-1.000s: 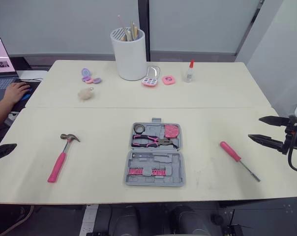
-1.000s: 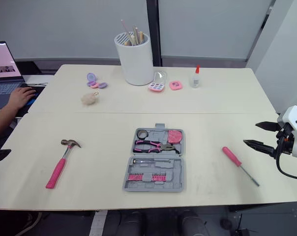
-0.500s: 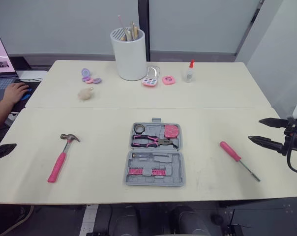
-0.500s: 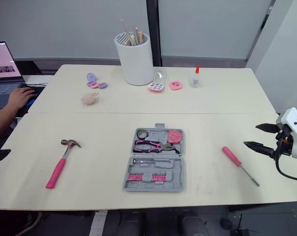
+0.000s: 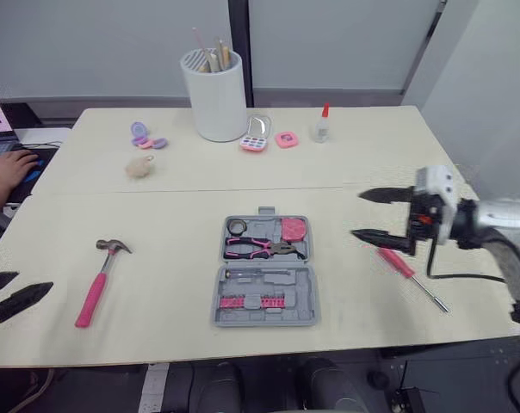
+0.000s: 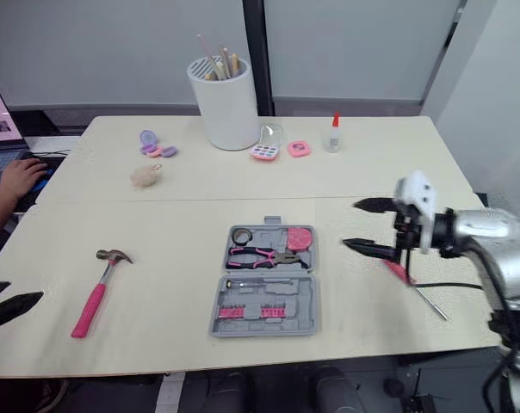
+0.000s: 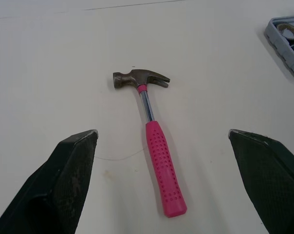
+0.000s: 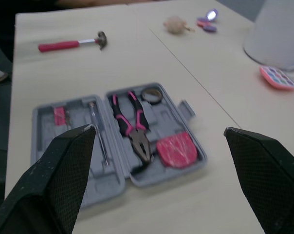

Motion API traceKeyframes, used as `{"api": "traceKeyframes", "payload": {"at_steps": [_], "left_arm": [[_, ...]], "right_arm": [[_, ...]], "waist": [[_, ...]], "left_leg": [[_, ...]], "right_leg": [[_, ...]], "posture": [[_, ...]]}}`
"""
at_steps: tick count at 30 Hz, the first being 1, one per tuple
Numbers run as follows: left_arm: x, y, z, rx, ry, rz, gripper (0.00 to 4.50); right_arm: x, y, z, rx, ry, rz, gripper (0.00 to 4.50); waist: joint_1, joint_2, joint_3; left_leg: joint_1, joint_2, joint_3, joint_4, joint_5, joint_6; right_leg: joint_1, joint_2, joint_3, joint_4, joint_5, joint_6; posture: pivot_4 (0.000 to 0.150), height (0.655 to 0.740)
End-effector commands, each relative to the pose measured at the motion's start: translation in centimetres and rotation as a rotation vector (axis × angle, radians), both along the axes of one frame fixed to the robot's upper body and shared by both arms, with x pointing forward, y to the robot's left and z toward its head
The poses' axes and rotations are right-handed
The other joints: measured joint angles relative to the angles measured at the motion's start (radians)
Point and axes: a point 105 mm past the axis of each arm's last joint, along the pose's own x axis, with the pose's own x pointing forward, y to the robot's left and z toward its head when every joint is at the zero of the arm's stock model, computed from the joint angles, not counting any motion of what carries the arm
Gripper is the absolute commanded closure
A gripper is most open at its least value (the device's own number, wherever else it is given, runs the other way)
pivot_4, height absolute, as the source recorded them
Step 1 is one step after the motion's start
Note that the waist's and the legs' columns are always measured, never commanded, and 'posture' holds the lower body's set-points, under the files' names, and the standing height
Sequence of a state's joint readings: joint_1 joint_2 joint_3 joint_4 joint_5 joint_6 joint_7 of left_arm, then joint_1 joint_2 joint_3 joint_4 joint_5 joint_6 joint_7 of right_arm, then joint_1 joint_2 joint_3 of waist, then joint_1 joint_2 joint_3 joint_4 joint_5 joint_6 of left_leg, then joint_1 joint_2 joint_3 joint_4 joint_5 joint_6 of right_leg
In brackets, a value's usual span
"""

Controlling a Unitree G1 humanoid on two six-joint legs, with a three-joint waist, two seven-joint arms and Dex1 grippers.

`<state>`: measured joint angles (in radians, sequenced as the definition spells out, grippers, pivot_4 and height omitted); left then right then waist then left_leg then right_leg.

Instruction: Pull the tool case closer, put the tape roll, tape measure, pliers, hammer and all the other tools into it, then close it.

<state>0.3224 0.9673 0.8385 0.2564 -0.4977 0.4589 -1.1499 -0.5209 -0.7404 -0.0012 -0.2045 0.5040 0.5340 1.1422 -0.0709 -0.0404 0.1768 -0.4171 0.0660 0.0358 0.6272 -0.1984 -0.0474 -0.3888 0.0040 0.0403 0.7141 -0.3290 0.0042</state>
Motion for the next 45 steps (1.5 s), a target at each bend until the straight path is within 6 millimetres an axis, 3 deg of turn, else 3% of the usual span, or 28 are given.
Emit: {"api": "traceKeyframes", "payload": {"at_steps": [1,6,12,15,20,22,27,35,45], "left_arm": [[-1.7,-0.8,0.7,0.006,-0.035,0.039,0.03],[-4.7,-2.3,-1.1,-0.019,0.006,0.094,0.03],[-5.5,-3.9,-1.9,-0.024,0.016,0.113,0.03],[-4.1,-4.3,-1.6,-0.026,-0.018,0.108,0.03],[1.0,-4.2,-1.0,-0.003,-0.130,0.159,0.03],[3.5,-4.2,-1.6,0.016,-0.146,0.184,0.03],[7.6,-4.4,-3.3,0.041,-0.147,0.210,0.03],[11.3,-4.5,-6.7,0.076,-0.079,0.215,0.03],[13.6,-4.3,-7.9,0.072,-0.069,0.190,0.03]], "right_arm": [[-1.2,3.7,2.6,0.066,-0.069,0.146,0.00],[-2.2,6.7,3.9,0.128,-0.075,0.275,0.00],[-2.4,7.3,3.4,0.122,-0.069,0.294,0.00],[-2.4,7.3,3.4,0.118,-0.071,0.293,0.00],[-2.3,7.0,3.4,0.110,-0.080,0.266,0.00],[-2.2,6.8,3.3,0.111,-0.074,0.246,0.00],[-2.0,6.4,3.3,0.102,-0.081,0.206,0.00],[-2.0,5.4,3.6,0.074,-0.096,0.149,0.00],[-2.3,4.8,3.7,0.057,-0.107,0.115,0.00]], "waist": [[0.001,0.000,0.000],[0.017,-0.003,-0.002],[0.039,-0.006,-0.004],[0.040,-0.006,-0.004],[0.043,-0.006,-0.004],[0.043,-0.006,-0.004],[0.034,-0.008,-0.005],[0.035,-0.007,-0.004],[0.040,-0.007,-0.004]], "left_leg": [[0.000,-0.001,0.000,0.000,0.000,0.000],[0.000,-0.002,0.000,0.000,0.000,0.000],[0.000,-0.002,-0.002,0.001,0.000,0.000],[0.000,-0.002,-0.002,0.001,0.000,0.000],[0.000,-0.003,-0.002,0.001,0.000,0.000],[0.000,-0.003,-0.002,0.001,0.000,0.000],[-0.001,-0.003,0.000,0.001,0.000,0.000],[0.000,-0.002,-0.001,0.001,0.000,0.000],[-0.001,-0.003,-0.002,0.001,0.000,0.000]], "right_leg": [[0.000,-0.001,0.000,0.000,0.000,0.000],[0.000,-0.003,-0.001,-0.001,0.000,0.000],[0.001,-0.003,-0.002,-0.001,0.000,0.000],[0.001,-0.003,-0.003,-0.001,-0.001,-0.001],[0.002,-0.003,-0.002,-0.001,0.000,-0.001],[0.002,-0.002,-0.003,-0.001,0.000,-0.001],[0.001,-0.002,-0.001,-0.001,0.000,0.000],[0.001,-0.001,-0.002,-0.001,0.000,0.000],[0.001,-0.002,-0.003,-0.001,0.000,0.000]], "posture": [[0.150,0.7400],[0.150,0.7400],[0.150,0.7400],[0.150,0.7400],[0.150,0.7400],[0.150,0.7400],[0.150,0.7400],[0.150,0.7400],[0.150,0.7400]]}}
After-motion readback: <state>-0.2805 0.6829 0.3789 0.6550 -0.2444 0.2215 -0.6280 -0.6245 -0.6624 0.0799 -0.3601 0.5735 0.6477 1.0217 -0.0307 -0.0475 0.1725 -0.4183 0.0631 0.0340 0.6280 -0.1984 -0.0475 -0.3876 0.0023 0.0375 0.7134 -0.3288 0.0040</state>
